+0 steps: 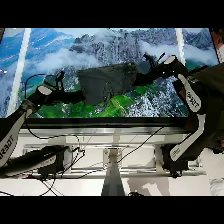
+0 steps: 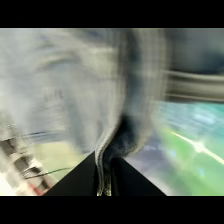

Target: Fold the clothes and pants, and hang the long-sleeved shirts on hangers.

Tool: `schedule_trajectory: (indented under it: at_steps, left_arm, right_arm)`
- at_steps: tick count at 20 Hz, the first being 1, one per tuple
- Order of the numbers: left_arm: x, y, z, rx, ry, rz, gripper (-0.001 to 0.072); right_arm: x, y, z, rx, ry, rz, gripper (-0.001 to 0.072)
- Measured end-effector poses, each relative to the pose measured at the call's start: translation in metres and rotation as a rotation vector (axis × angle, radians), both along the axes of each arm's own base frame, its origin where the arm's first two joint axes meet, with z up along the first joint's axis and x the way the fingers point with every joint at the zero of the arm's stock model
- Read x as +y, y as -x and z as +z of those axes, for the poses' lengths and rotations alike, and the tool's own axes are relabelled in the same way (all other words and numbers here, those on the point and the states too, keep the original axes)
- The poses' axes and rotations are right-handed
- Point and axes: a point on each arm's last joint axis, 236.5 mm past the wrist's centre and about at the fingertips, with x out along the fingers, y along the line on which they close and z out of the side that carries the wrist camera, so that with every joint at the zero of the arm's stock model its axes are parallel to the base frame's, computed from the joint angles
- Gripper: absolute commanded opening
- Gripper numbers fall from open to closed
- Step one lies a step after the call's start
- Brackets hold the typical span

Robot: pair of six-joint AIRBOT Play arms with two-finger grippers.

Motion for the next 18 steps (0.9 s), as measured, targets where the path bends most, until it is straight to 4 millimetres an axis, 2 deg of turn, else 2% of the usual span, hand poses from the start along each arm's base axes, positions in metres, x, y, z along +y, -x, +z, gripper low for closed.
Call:
schedule_trajectory:
  at_steps: [2,4,7,9,11,13,16,18]
  left_arm:
    - [-0.002,-0.012,0.027,-0.059,0.017,-0.034,0.0042]
    - [0.003,-0.035,0.069,-0.163,0.029,-0.046,0.0042]
    - [0.024,-0.071,0.158,-0.387,0.019,-0.019,0.0042]
    - [0.041,-0.080,0.225,-0.546,-0.001,0.008,0.0042]
    - [0.055,-0.074,0.288,-0.697,-0.027,0.037,0.0042]
    - [0.065,-0.055,0.343,-0.832,-0.056,0.063,0.0042]
    - [0.074,-0.012,0.409,-1.013,-0.106,0.100,0.0042]
    - [0.077,0.017,0.439,-1.109,-0.145,0.119,0.0042]
  right_arm:
    - [0.010,-0.005,0.028,-0.054,-0.034,0.041,0.0049]
    - [0.019,-0.013,0.068,-0.135,-0.074,0.067,0.0049]
    - [0.032,-0.017,0.144,-0.285,-0.143,0.093,0.0049]
    - [0.040,-0.011,0.201,-0.392,-0.195,0.098,0.0049]
    - [0.046,0.004,0.261,-0.503,-0.257,0.102,0.0049]
    - [0.049,0.028,0.315,-0.601,-0.298,0.112,0.0048]
    - [0.052,0.076,0.388,-0.729,-0.346,0.111,0.0048]
    - [0.057,0.111,0.424,-0.801,-0.367,0.122,0.0048]
